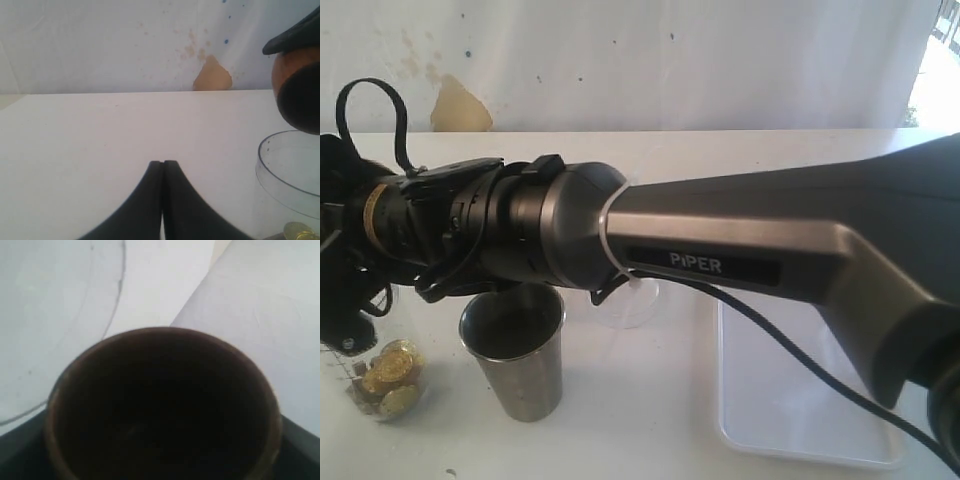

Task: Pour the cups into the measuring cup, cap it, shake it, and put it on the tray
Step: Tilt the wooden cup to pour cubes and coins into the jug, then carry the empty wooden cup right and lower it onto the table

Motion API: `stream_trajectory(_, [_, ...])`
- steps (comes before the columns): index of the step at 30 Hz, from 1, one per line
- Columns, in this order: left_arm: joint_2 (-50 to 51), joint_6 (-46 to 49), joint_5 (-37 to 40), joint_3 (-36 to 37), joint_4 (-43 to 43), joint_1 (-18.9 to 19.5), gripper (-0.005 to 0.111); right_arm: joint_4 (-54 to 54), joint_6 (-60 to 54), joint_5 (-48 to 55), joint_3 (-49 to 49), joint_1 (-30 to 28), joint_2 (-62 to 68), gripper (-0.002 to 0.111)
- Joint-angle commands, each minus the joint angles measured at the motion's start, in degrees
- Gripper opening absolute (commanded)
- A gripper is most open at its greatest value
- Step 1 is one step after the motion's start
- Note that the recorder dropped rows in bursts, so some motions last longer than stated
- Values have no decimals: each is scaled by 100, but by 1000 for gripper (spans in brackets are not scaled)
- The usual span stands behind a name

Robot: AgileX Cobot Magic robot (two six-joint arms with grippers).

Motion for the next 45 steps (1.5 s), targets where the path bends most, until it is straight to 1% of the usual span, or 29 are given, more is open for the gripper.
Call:
stream_trajectory(1, [-21, 10, -65, 31, -11, -21, 0, -14, 923, -581, -32, -102, -173, 0])
stream_trajectory(3, [-21, 10, -65, 31, -11, -21, 0, 15, 1212, -766, -32, -143, -221, 0])
stream_trajectory(8, [-21, 10, -65, 31, -11, -21, 0, 16, 1246, -666, -32, -171, -268, 0])
stream_trajectory(11, [-21, 10, -65, 31, -11, -21, 0, 106, 1355, -841, -32, -171, -268, 0])
stream_trajectory(13, [-21, 10, -65, 31, -11, -21, 0, 204, 1878, -1017, -32, -181, -268, 0])
stream_trajectory(16, [-21, 10, -65, 31, -11, -21, 0, 206, 2578, -1601, -32, -306, -268, 0])
stream_trajectory(19, [-21, 10, -65, 31, -11, -21, 0, 216, 3015, -2013, -32, -462, -279, 0])
stream_trajectory(25, [-21, 10, -65, 31, -11, -21, 0, 216, 3821, -2132, -32, -649, -417, 0])
stream_trajectory(27, [-21, 10, -65, 31, -11, -21, 0, 264, 4355, -2190, -32, -688, -525, 0])
stream_trajectory(29, [-21, 10, -65, 31, -11, -21, 0, 500, 5104, -1903, -32, -688, -676, 0])
stream_trajectory(31, [-21, 10, -65, 31, -11, -21, 0, 811, 5924, -1429, -32, -688, -837, 0])
stream_trajectory(33, [-21, 10, -65, 31, -11, -21, 0, 859, 6482, -821, -32, -688, -1020, 0])
stream_trajectory(35, [-21, 10, -65, 31, -11, -21, 0, 869, 6765, -212, -20, -688, -1186, 0])
stream_trajectory(38, [-21, 10, -65, 31, -11, -21, 0, 897, 6938, 399, 61, -691, -1478, 0])
stream_trajectory(40, [-21, 10, -65, 31, -11, -21, 0, 1021, 7115, 471, 238, -739, -1689, 0])
stream_trajectory(43, [-21, 10, -65, 31, -11, -21, 0, 1153, 7278, 181, 684, -909, -2067, 0])
stream_trajectory(45, [-21, 10, -65, 31, -11, -21, 0, 1153, 7470, -11, 1202, -1159, -2496, 0])
